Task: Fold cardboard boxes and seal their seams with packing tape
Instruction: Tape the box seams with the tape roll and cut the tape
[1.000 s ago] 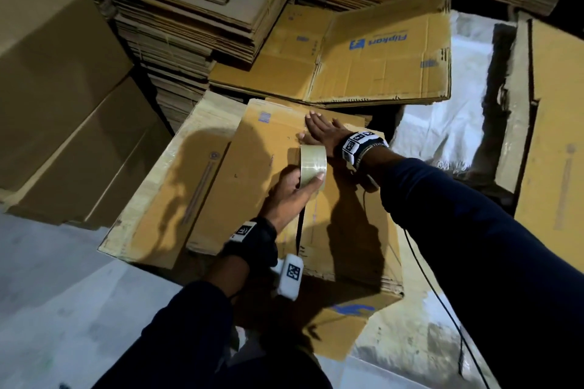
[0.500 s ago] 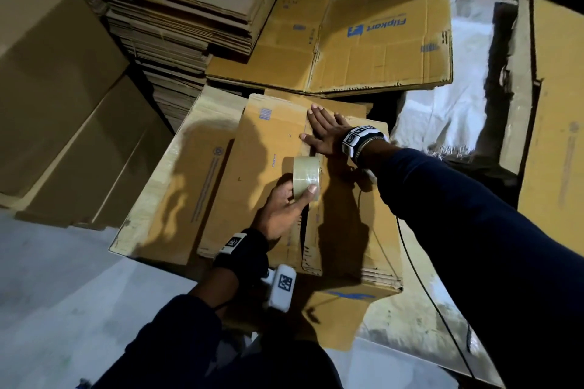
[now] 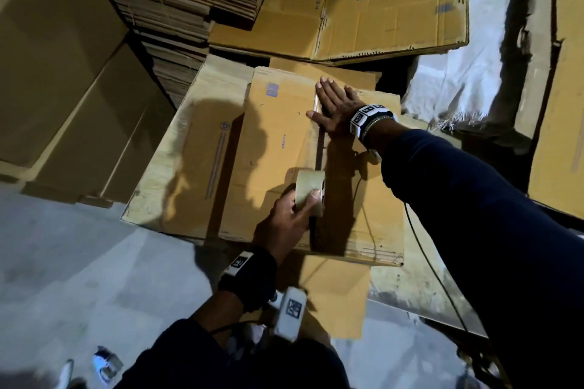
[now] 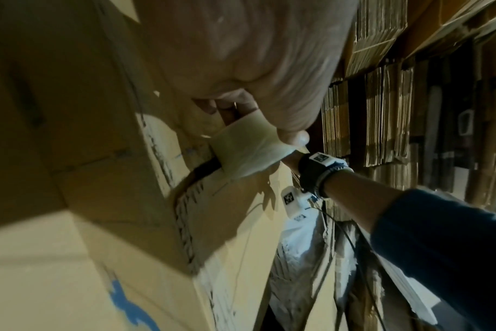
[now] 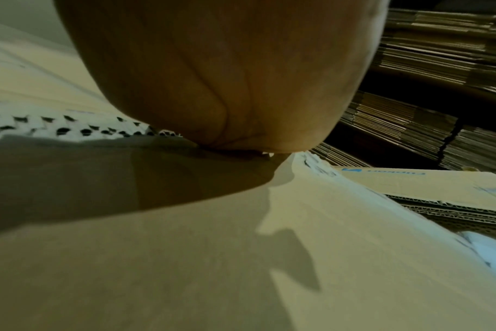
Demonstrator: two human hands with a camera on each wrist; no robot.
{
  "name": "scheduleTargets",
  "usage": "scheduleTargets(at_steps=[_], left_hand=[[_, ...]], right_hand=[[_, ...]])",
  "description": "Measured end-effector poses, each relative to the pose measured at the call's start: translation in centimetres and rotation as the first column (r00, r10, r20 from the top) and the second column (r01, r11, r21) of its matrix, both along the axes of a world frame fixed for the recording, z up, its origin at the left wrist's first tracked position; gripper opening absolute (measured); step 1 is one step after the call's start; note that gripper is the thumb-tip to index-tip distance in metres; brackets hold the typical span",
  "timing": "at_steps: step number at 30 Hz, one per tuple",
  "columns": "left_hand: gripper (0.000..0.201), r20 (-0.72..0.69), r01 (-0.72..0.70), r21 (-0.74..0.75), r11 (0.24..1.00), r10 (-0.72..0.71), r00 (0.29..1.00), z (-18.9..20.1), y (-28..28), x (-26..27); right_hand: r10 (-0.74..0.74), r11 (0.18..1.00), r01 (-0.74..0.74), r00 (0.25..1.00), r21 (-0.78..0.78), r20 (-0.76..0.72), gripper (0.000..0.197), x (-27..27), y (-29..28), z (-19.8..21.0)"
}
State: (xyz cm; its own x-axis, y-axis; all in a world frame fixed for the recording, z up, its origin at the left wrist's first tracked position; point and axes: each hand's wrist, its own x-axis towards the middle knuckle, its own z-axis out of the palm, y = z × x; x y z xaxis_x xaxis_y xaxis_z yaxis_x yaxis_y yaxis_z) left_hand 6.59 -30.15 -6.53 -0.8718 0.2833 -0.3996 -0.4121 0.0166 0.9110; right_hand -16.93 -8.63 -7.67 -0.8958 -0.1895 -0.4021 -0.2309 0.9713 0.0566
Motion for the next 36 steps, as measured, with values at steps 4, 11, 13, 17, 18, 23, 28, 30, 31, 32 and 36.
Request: scheduleTargets(at_steps=[4, 11, 13, 17, 18, 23, 28, 30, 31, 32, 36], left_hand=[[0.034, 0.077, 0.021, 0.06, 0.998, -0.026, 0.997, -0.7, 0.1, 0.0], [0.057, 0.116, 0.08, -0.061, 0.995, -0.073, 0.991, -0.1, 0.3, 0.3], [0.069, 0.08, 0.085, -0.056, 0.995, -0.081, 0.994, -0.4, 0.1, 1.5], [0.045, 0.023, 0.081, -0.062, 0.995, -0.08, 0.997, -2.5, -0.9, 4.9], [0.036, 0.04, 0.074, -0.058, 0.996, -0.072, 0.997, -2.7, -1.2, 5.4], [0.046, 0.082, 0.163, -0.047, 0.986, -0.159, 0.984, -1.4, -1.6, 5.5], [0.045, 0.021, 0.149, -0.04, 0.988, -0.149, 0.989, -2.0, -1.1, 6.4], [0.065, -0.012, 0.129, -0.053, 0.99, -0.13, 0.991, -2.4, -1.0, 6.7], [0.061, -0.031, 0.134, -0.066, 0.989, -0.137, 0.99, -2.3, -1.0, 7.0], [0.047, -0.049, 0.116, -0.041, 0.992, -0.118, 0.992, -1.6, -1.0, 7.4], [0.026, -0.097, 0.091, -0.056, 0.994, -0.096, 0.991, -0.9, -1.8, 9.2]], right_hand=[[-0.033, 0.999, 0.035, 0.998, 0.036, -0.06, 0.089, 1.7, -1.3, -0.4], [-0.112, 0.992, 0.114, 0.993, -0.063, 0.033, 0.084, 8.1, -3.6, -2.2], [-0.154, 0.987, 0.154, 0.988, -0.055, 0.0, 0.081, 8.5, -3.8, -2.6], [-0.157, 0.987, 0.157, 0.987, -0.037, 0.026, 0.079, 8.7, -4.1, -3.0], [-0.151, 0.988, 0.152, 0.988, -0.037, 0.013, 0.079, 8.9, -4.2, -3.1], [-0.1, 0.994, 0.099, 0.995, -0.046, -0.016, 0.08, 9.8, -3.9, -2.1], [0.081, 0.997, -0.08, 0.993, -0.008, 0.087, 0.107, 15.2, -2.9, -1.1], [0.134, 0.991, -0.137, 0.985, 0.014, 0.11, 0.113, 16.5, -2.4, -1.1], [0.135, 0.99, -0.137, 0.985, 0.017, 0.107, 0.107, 16.7, -2.2, -1.1], [0.111, 0.994, -0.113, 0.989, 0.015, 0.1, 0.097, 16.8, -2.1, -1.2], [0.003, 1.0, -0.004, 0.997, 0.02, 0.074, 0.077, 16.8, -2.9, -2.2]])
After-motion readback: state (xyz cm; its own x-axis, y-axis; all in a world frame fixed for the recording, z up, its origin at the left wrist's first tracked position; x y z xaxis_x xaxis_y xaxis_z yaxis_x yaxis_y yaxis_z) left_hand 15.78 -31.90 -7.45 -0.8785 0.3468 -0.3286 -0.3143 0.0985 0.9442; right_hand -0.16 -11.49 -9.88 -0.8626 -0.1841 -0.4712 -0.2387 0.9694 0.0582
